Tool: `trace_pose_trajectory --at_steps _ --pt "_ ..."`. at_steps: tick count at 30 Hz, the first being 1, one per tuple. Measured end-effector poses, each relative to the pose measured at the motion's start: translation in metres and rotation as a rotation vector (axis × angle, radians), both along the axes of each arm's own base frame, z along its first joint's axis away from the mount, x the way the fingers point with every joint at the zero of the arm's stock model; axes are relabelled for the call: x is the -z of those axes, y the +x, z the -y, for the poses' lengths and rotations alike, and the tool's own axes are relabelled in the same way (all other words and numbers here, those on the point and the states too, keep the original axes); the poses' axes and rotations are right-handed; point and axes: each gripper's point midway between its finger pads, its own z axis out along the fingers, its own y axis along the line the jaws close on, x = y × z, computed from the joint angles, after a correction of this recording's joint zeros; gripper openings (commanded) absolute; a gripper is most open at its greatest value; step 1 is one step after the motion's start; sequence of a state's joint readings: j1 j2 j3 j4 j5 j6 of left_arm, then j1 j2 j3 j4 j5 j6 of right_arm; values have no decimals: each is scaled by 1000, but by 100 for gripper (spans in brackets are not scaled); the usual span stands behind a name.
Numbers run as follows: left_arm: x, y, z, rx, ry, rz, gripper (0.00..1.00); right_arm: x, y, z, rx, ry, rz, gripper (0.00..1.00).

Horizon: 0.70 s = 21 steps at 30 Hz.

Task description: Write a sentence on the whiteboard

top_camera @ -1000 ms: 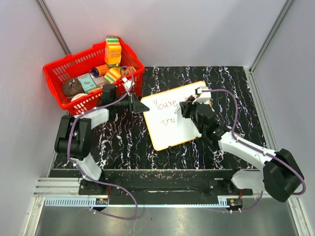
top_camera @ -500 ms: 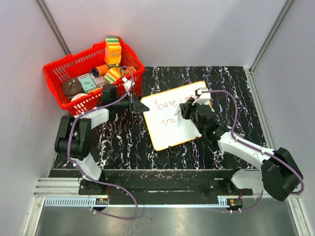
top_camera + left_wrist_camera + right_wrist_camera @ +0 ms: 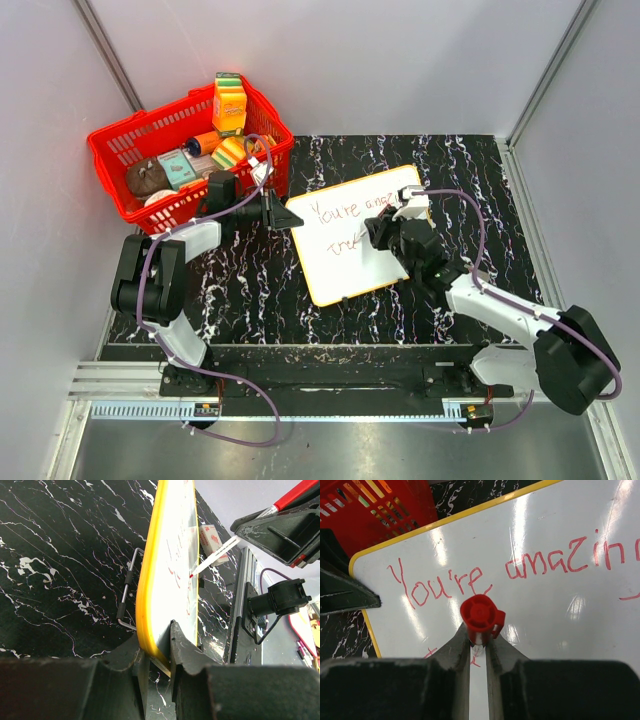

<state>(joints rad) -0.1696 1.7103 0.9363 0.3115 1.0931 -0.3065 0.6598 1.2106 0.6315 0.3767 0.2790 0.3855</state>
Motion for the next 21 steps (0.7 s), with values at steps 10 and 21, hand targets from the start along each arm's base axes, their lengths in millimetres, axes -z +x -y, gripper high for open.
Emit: trace_pose_trajectory --at_steps 10,21 --pt "0 0 0 0 0 0 0 7 -8 4 -7 -7 -18 0" --pt "0 0 0 0 0 0 0 4 -8 11 20 -12 -14 0"
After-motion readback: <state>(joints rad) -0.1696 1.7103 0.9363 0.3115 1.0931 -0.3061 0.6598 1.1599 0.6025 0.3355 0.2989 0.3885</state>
